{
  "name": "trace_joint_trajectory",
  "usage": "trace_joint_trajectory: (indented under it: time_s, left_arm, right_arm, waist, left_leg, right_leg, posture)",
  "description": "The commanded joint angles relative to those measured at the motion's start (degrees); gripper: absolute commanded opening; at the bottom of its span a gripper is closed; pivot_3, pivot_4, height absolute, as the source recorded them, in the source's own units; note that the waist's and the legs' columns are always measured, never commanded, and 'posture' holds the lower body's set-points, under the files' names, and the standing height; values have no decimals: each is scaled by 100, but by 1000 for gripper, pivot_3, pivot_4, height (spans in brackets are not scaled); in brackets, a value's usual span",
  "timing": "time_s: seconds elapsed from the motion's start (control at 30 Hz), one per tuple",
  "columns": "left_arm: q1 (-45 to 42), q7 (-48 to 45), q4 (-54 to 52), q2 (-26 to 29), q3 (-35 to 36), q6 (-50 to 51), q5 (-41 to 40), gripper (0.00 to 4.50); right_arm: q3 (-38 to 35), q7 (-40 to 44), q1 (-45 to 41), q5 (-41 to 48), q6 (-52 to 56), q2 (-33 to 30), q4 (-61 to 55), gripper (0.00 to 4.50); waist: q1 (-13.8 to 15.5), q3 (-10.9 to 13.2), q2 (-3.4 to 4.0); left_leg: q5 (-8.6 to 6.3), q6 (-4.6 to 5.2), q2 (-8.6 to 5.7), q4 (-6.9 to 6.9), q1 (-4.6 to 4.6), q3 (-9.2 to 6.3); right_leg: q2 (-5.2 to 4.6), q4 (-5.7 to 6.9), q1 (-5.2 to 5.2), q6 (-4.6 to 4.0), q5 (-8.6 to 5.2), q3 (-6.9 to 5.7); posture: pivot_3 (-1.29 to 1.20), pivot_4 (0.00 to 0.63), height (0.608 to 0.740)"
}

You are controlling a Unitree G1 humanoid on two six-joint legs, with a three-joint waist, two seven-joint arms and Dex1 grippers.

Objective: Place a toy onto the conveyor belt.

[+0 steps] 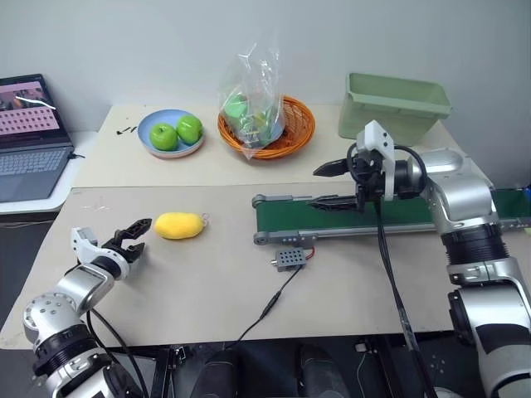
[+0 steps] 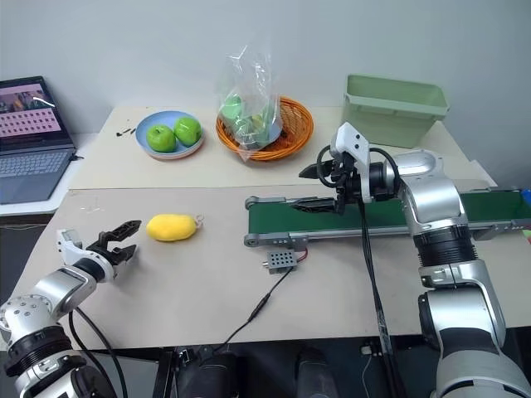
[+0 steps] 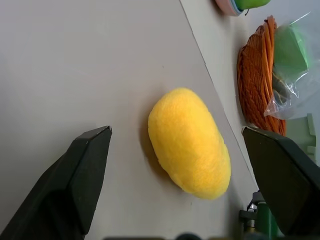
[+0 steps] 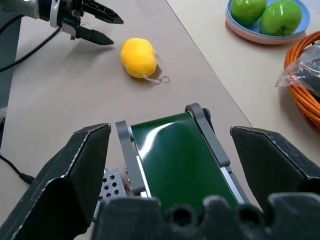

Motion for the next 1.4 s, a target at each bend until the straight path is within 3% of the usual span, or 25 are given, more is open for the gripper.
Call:
trace_joint_trajectory:
  time_s: [0.03,0.7,0.8,1.03,1.27,1.4]
  left_arm:
    - [-92,-51,75,-42,-68,-19,-165,4460]
    - [-763,-383,1144,-29,-674,-602,370,4460]
    - [-794,-397,1125,-82,-701,-616,371,3793]
    - [-790,-383,985,-160,-496,-627,73,1276]
    - [-773,-509,380,-208,-394,-703,-298,1276]
    - [-1049,-848,-1291,87,-1198,-1173,230,1276]
  right_arm:
    - [-164,-10,-54,44,20,-147,-231,4500]
    - [-173,-91,-51,62,138,-325,-473,4500]
    - [-174,-102,-72,46,147,-336,-485,4500]
    - [-158,-97,-120,21,119,-340,-437,4500]
    - [-115,-94,-185,-3,69,-271,-357,4500]
    - [-95,-70,-234,-45,25,-249,-280,4500]
  waist:
    - [-1,0,0]
    - [3,-1,-1]
    - [3,-1,-1]
    - [-1,-1,-1]
    - [2,-1,-1]
    - [2,4,-9]
  left_leg:
    - [0,0,0,0,0,0]
    - [0,-1,-2,0,1,2]
    - [1,-1,-3,1,2,1]
    - [0,0,-2,0,0,0]
    - [0,-1,-1,0,0,0]
    - [0,-1,-1,1,-6,-1]
  right_leg:
    - [-1,0,0,0,0,0]
    - [0,-2,2,0,0,0]
    - [-1,-2,2,0,0,0]
    - [-1,-1,2,0,0,0]
    - [-2,-2,1,0,0,0]
    - [-1,-3,-1,0,0,-1]
  posture:
    - [0,150,740]
    - [0,150,740]
    - [0,150,740]
    - [0,150,740]
    - [0,150,740]
    - [0,150,740]
